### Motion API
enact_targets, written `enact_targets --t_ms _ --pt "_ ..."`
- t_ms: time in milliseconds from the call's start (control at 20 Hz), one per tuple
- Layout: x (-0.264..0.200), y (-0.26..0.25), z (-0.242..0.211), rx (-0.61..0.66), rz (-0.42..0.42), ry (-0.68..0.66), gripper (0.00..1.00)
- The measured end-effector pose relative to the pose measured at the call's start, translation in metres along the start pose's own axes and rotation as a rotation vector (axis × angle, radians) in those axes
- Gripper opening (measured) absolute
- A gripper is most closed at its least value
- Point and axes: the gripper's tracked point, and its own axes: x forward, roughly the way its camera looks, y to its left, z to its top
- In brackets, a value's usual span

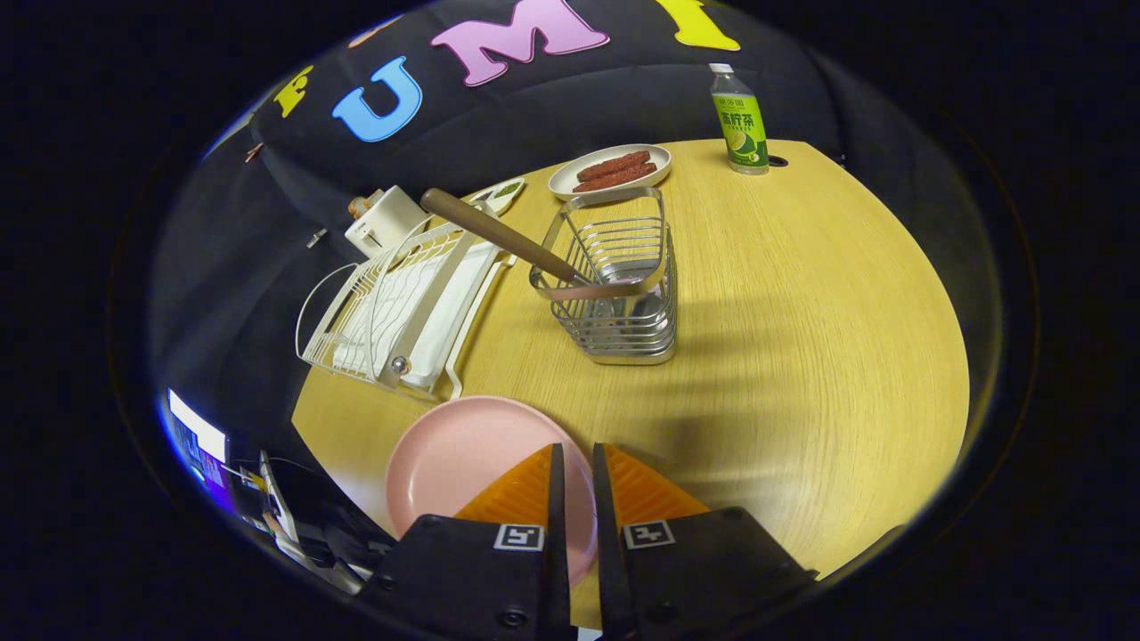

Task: Take the plate from the dish rack, then take the spoon from the basket and place it into the plate.

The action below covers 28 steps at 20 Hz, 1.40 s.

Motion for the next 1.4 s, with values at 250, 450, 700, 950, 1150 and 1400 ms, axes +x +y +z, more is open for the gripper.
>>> enact_targets --t_ms 250,450,700,950,1150,1400 --pt "-0.027 -0.004 0.028 -0.081 -0.022 -0.122 0.53" --pt "-0.061 0.002 0.078 -0.287 -0.067 -0.330 0.97" --pt "-0.067 0.039 0.123 -0.455 -0.042 -0.474 0.99" --pt "-0.036 0.060 0.146 -0.498 -0.023 -0.474 0.98" --pt "-0.006 0.058 0.152 -0.542 -0.053 -0.437 0.98" --pt "0.025 0.054 0.151 -0.540 -0.078 -0.390 0.89"
